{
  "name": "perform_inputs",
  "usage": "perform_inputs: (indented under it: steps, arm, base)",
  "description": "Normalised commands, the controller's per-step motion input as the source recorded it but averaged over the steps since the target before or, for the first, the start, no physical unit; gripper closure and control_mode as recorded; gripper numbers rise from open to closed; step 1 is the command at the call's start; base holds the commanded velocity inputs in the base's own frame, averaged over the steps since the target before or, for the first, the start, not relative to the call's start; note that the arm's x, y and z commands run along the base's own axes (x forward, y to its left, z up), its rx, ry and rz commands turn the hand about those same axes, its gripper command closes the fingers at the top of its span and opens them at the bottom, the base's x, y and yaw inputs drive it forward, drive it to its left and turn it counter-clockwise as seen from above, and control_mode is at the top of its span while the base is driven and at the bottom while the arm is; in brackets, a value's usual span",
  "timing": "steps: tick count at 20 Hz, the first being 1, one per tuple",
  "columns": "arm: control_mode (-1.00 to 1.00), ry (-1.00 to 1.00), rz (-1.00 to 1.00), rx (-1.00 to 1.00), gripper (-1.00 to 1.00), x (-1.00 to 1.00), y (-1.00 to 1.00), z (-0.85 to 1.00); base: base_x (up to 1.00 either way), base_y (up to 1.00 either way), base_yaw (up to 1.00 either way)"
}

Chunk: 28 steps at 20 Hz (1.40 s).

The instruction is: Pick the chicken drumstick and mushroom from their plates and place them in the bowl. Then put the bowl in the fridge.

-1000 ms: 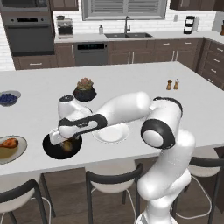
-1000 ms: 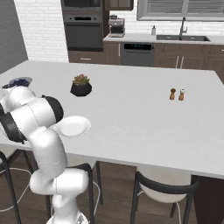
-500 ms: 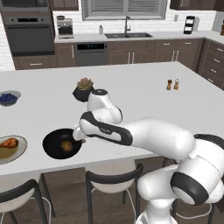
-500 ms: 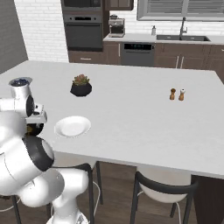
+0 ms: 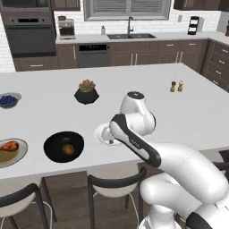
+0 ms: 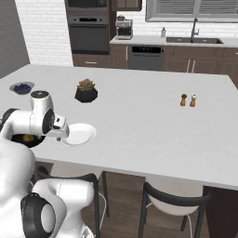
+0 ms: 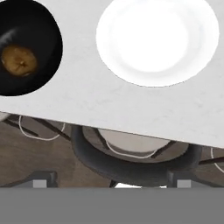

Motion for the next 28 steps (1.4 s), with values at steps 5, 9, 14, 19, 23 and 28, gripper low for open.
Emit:
perform_inputs:
  steps: [5, 9, 14, 19, 23, 28]
  arm:
    - [-1.0, 0.05, -0.05, 0.03, -1.0, -0.04, -0.8, 0.13]
    - [-1.0, 0.01, -0.07, 0.01, -1.0, -0.14, -0.37, 0.02]
    - [1.0, 0.0, -0.01, 0.0, -1.0, 0.0, 0.04, 0.0]
    - [1.0, 0.0, 0.0, 0.0, -1.0, 0.0, 0.0, 0.0]
    - [1.0, 0.0, 0.0, 0.0, -1.0, 0.0, 0.0, 0.0]
    - [1.0, 0.0, 0.0, 0.0, -1.0, 0.0, 0.0, 0.0]
  base:
    - [0.0, 0.0, 0.0]
    - [0.0, 0.0, 0.0]
    - [-0.17, 0.55, 0.0]
    - [-0.77, 1.0, 0.0]
    - [-0.71, 1.0, 0.0]
    - [0.26, 0.92, 0.02]
